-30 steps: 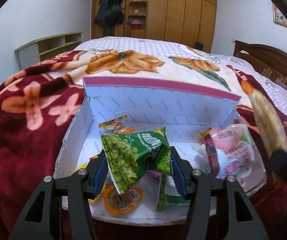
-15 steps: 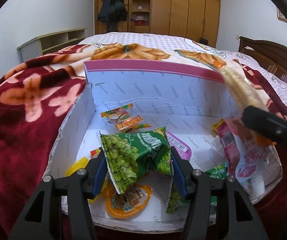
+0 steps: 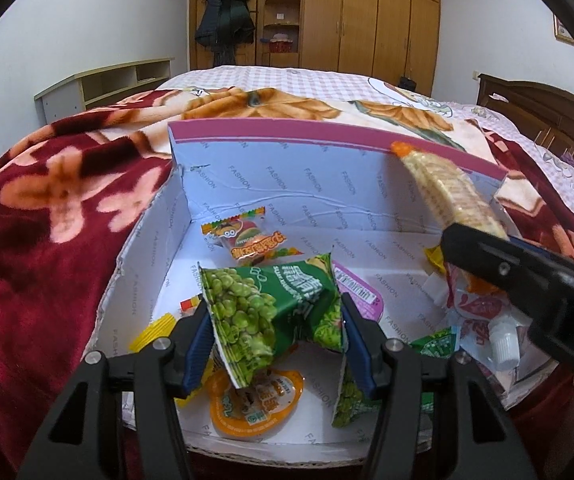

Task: Organize snacks
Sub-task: 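Carry the pea bag into the box with the left tool while the right tool carries the wafer bar in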

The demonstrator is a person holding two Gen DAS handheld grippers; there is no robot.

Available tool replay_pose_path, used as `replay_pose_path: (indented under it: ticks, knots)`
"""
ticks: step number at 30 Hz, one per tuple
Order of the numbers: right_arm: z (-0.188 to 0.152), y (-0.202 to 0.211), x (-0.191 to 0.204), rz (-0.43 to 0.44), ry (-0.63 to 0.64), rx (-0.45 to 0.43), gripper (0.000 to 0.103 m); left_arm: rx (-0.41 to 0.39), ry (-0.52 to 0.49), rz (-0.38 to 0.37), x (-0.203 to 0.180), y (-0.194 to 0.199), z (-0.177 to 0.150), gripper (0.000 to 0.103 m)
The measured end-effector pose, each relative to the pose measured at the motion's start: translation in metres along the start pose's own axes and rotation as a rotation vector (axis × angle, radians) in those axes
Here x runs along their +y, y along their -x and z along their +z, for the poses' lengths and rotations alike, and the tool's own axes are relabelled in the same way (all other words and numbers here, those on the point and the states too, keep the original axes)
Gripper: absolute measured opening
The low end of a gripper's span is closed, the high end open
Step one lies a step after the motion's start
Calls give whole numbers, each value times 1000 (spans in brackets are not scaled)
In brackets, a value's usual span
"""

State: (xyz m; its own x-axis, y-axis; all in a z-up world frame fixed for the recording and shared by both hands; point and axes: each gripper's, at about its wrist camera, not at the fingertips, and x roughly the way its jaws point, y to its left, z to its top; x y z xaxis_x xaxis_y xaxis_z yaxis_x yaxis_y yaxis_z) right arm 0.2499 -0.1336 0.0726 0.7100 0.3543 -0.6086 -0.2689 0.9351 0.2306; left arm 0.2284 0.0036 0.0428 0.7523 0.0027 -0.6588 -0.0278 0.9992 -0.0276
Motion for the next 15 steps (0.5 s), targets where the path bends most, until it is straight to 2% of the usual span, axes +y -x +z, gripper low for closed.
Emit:
replay_pose_path:
  ticks: [4,6,15]
  knots:
    - [0,-1,1,28,-7,1,50,1,2,0,1,0,0,60]
    - [-1,0,4,28,1,-5,57,3,8,-1,2,-1,0,60]
    - [0,16,11,44,19,-50,60,16,26,-15,4,2,2,61]
